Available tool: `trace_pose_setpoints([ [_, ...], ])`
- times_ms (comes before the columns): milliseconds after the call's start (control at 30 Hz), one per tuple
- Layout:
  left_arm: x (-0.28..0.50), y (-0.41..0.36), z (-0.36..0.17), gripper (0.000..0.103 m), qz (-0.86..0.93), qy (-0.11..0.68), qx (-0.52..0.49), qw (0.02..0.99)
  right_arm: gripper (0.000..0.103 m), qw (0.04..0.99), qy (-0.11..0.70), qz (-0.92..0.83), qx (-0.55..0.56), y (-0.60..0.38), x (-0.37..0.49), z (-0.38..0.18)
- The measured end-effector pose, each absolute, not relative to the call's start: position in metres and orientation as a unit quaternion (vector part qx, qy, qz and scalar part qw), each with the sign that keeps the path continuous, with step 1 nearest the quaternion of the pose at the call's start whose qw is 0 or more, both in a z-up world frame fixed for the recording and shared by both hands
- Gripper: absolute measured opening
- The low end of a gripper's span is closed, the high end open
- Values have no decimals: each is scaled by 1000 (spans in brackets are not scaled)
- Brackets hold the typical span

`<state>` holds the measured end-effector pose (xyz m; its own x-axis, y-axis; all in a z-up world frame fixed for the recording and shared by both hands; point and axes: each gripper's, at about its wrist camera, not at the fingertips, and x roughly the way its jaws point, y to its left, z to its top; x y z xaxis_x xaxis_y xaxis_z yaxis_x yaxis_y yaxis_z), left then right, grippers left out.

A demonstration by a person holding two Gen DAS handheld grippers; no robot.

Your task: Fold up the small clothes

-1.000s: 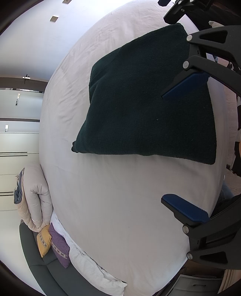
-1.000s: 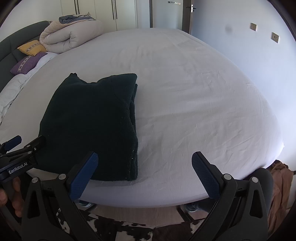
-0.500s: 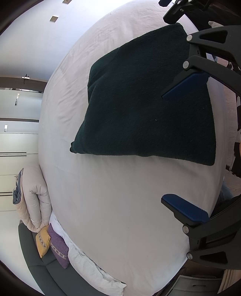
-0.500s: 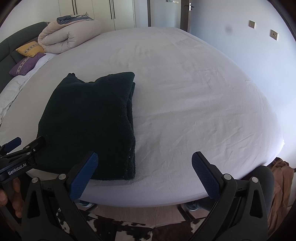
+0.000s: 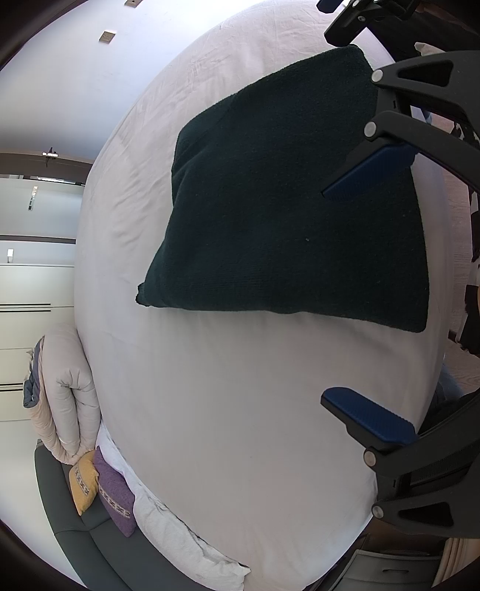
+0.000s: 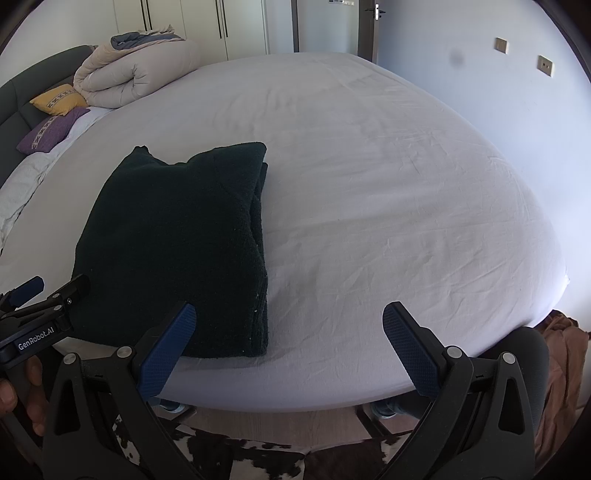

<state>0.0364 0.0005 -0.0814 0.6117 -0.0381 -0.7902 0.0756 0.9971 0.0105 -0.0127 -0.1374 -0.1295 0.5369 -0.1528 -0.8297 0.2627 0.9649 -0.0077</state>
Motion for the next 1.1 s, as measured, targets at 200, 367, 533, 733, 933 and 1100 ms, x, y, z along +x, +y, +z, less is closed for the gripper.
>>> trace_pose_setpoints([
  [200,37,0,-83,103,-33,441,21,897,103,875,466,-119,59,-137,-13,-129],
  [367,36,0,-84,103,-33,441,21,897,103,873,468,-119,62,-137,-14,-130],
  [533,36,1,-83,103,-33,440,21,897,103,873,468,-120,63,-135,-15,-130],
  [733,36,1,-84,103,-33,441,21,897,103,873,468,-120,64,-134,-16,-131],
  [933,37,1,-83,103,-34,441,21,897,103,873,469,-121,65,-134,-15,-132],
  [1100,37,1,-83,103,-33,441,22,897,103,872,469,-121,65,-134,-16,-132],
])
